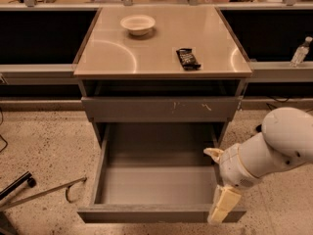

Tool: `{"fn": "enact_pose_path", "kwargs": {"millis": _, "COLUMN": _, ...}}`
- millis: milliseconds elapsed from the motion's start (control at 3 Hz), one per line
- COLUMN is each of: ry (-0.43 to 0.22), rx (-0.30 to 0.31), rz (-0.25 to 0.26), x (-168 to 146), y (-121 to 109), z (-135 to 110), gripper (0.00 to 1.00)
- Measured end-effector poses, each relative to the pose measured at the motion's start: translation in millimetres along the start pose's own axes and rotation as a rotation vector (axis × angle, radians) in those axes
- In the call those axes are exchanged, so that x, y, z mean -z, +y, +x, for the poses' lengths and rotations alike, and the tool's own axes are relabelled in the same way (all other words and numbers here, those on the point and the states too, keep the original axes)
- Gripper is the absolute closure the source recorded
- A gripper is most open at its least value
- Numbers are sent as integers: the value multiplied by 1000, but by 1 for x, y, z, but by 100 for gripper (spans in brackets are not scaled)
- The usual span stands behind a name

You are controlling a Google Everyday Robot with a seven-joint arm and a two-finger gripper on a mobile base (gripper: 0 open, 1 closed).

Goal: Close middle drawer

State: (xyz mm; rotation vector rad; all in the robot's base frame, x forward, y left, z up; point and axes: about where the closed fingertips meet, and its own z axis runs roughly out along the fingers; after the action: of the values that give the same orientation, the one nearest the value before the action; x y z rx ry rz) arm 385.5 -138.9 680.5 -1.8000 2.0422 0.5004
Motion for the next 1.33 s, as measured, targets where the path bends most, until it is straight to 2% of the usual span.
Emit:
{"fn": "enact_pose_path", "kwargs": {"millis": 333, "ry": -40, "rx": -5, "rz": -43, "x": -34, "y": 18, "z": 24, "gripper": 0}}
{"fn": "enact_pose_path", "kwargs": {"millis": 667, "ry": -71, "rx": 8, "rz": -93, "x": -64, "y": 38, "z": 34, "gripper": 0}}
{"fn": "enact_pose_path", "kwargs": {"millis": 1000, "ry": -72, "rx": 8, "rz": -94, "x": -64, "y": 38, "z": 34, "gripper": 0}}
{"fn": "enact_pose_path", "kwargs": {"millis": 1333, "ry": -110, "rx": 3, "rz": -150, "x": -85, "y": 52, "z": 39, "gripper": 0}}
